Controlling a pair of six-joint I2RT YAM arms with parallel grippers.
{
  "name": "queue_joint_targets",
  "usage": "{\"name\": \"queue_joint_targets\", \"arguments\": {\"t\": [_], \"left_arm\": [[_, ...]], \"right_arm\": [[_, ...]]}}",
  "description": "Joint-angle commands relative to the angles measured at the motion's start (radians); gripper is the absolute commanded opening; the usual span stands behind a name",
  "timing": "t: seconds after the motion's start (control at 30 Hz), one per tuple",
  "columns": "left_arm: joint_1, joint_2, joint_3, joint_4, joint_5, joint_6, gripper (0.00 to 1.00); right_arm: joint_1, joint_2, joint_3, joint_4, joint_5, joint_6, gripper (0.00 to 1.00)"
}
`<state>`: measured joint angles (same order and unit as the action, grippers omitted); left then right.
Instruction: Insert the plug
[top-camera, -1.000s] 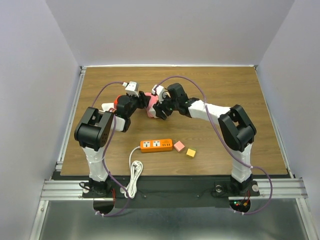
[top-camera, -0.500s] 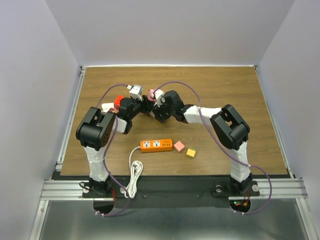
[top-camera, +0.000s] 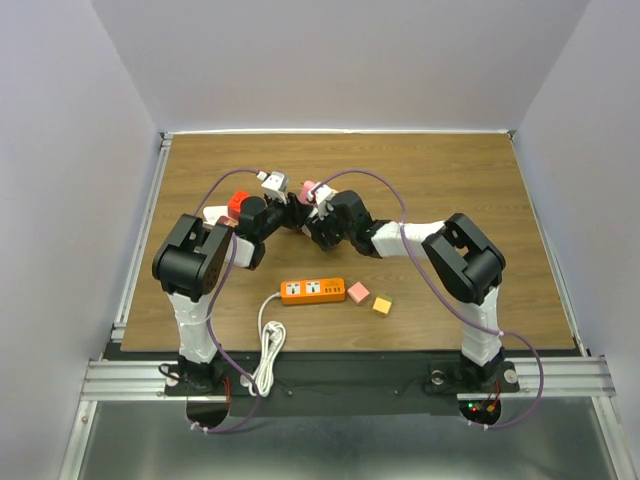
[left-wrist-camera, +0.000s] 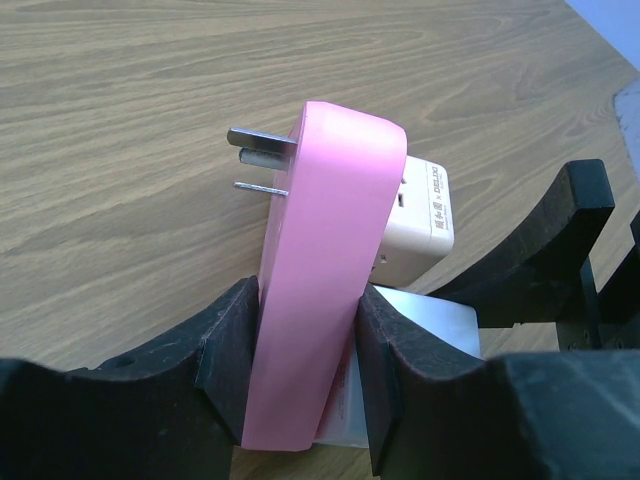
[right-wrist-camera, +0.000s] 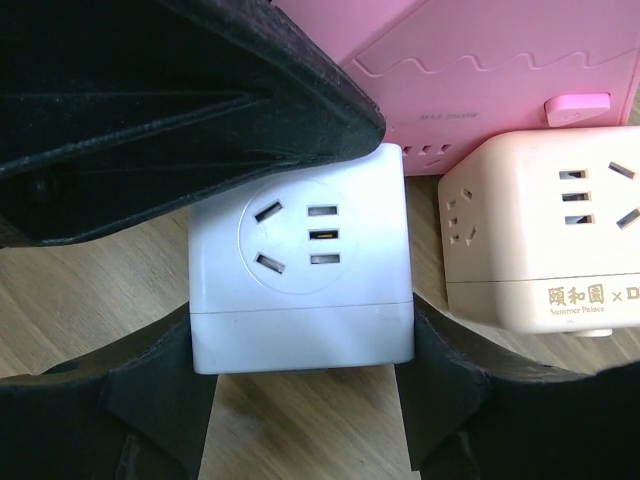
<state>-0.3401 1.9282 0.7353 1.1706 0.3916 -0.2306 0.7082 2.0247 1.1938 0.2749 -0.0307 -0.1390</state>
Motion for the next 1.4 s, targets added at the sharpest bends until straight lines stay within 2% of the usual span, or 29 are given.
{"name": "queue_joint_targets", "arguments": {"t": [0.0,0.17,0.23,0.27,0.33,0.37,0.47,0.5,0.53,0.67,1.0,1.23,1.37], "left_arm": [[-0.059,0.011,-0.043,-0.103,0.153,-0.067,0.00],[-0.059,0.017,-0.028,-0.104,0.151,-0.082,0.02],[-0.059,0.015,-0.017,-0.103,0.153,-0.090,0.17],[-0.059,0.009,-0.014,-0.103,0.154,-0.092,0.32],[-0.059,-0.004,-0.011,-0.104,0.150,-0.095,0.43],[-0.059,-0.021,-0.010,-0.106,0.147,-0.096,0.52],[-0.059,-0.052,-0.004,-0.126,0.141,-0.095,0.61],[-0.059,-0.072,-0.002,-0.138,0.139,-0.092,0.67],[-0.059,-0.083,0.001,-0.144,0.138,-0.090,0.80],[-0.059,-0.139,0.001,-0.176,0.124,-0.073,0.98],[-0.042,-0.213,-0.040,-0.197,0.105,-0.059,0.99],[-0.010,-0.328,-0.141,-0.169,0.050,-0.064,0.99],[-0.008,-0.408,-0.168,-0.183,0.039,-0.055,0.99]], "right_arm": [[0.007,-0.026,0.004,0.144,0.086,-0.020,0.01],[0.005,-0.081,-0.029,0.141,0.109,-0.024,0.01],[0.004,-0.104,-0.054,0.127,0.121,-0.024,0.01],[0.005,-0.125,-0.062,0.124,0.135,-0.024,0.01],[0.002,-0.149,-0.080,0.103,0.144,-0.025,0.01],[0.002,-0.158,-0.086,0.099,0.150,-0.025,0.01],[0.004,-0.207,-0.118,0.083,0.166,-0.024,0.01],[0.002,-0.228,-0.123,0.070,0.170,-0.021,0.01],[0.002,-0.241,-0.135,0.063,0.172,-0.019,0.01],[-0.003,-0.291,-0.157,0.021,0.183,-0.014,0.01],[-0.023,-0.333,-0.100,-0.138,0.161,0.007,0.02],[-0.062,-0.320,0.004,-0.339,0.118,0.036,0.03],[-0.078,-0.302,0.102,-0.477,0.078,0.036,0.08]]}}
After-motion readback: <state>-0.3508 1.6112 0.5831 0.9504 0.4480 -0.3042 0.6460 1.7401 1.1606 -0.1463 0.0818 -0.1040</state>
